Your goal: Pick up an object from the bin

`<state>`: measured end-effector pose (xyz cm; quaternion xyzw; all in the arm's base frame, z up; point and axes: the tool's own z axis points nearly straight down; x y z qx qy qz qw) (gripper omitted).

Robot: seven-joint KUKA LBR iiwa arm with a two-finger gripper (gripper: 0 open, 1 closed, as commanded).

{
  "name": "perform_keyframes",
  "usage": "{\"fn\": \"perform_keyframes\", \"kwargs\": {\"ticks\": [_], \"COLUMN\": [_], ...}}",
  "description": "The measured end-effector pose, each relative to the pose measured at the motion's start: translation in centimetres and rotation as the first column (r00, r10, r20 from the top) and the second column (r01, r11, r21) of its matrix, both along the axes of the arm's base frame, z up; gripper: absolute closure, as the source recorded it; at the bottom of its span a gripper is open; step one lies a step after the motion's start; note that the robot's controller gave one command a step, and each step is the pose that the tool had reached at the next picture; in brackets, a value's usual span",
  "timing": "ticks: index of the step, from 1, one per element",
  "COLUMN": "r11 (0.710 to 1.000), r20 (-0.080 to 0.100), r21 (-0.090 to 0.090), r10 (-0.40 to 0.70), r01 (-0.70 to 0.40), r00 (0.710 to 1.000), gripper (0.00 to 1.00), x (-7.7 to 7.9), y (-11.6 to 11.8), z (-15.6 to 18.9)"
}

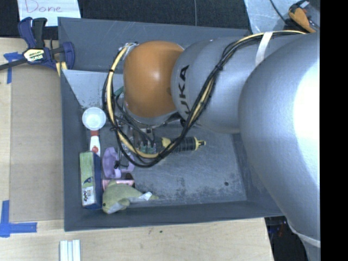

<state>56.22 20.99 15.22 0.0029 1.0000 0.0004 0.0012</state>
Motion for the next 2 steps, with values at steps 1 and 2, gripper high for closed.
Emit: {"fn": "perform_keyframes", "kwargs": {"ticks": [1,2], "r11": [1.0,0.998], "r20": [0.0,0.001], "r21": [0.0,0.0], "r10": [0.0,0.057], "r01": [0.0,-0.057], "r00": [1.0,0.998], "gripper": [0.0,0.0], "x": [0.0,1.3], "y": [0.0,0.9], "z": [0.0,-6.2]}}
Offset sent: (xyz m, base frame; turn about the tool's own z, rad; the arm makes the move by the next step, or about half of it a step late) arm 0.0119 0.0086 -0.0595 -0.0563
